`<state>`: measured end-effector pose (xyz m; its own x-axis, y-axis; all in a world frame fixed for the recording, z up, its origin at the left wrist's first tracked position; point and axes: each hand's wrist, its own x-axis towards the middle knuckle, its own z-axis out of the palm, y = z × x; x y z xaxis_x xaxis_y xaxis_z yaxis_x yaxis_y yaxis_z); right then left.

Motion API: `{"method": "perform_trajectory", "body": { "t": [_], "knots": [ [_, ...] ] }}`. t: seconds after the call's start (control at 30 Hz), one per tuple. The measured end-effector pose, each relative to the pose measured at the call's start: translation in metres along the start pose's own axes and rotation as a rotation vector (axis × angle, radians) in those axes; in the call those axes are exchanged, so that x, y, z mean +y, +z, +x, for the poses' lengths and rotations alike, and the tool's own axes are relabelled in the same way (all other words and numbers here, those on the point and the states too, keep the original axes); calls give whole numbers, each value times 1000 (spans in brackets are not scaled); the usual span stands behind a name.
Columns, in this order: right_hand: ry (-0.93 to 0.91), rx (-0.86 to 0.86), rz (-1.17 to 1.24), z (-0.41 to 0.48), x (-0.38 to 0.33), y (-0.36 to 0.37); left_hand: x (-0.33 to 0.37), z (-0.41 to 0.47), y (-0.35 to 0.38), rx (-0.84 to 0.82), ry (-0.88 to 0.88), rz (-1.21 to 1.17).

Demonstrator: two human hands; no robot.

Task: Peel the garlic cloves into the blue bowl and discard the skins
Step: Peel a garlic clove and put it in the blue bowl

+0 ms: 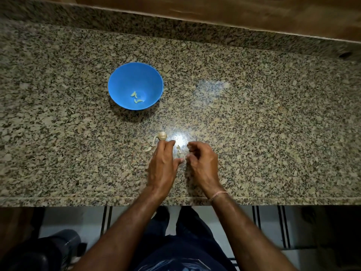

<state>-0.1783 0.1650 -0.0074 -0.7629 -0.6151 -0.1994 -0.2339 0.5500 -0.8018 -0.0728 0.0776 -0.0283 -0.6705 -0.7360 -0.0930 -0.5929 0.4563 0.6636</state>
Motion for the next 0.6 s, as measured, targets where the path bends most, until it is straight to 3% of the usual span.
{"method": "perform_trajectory", "body": {
  "t": [0.33, 0.43, 0.6],
  "knots": [
    [-33, -79, 58, 7, 27, -37, 13, 18, 9, 73, -23, 89],
    [-142, -172, 1, 13, 25, -36, 15, 17, 10, 104, -63, 105],
    [-382, -253, -217, 19, 28, -20, 18, -7, 2, 219, -248, -105]
  ]
}}
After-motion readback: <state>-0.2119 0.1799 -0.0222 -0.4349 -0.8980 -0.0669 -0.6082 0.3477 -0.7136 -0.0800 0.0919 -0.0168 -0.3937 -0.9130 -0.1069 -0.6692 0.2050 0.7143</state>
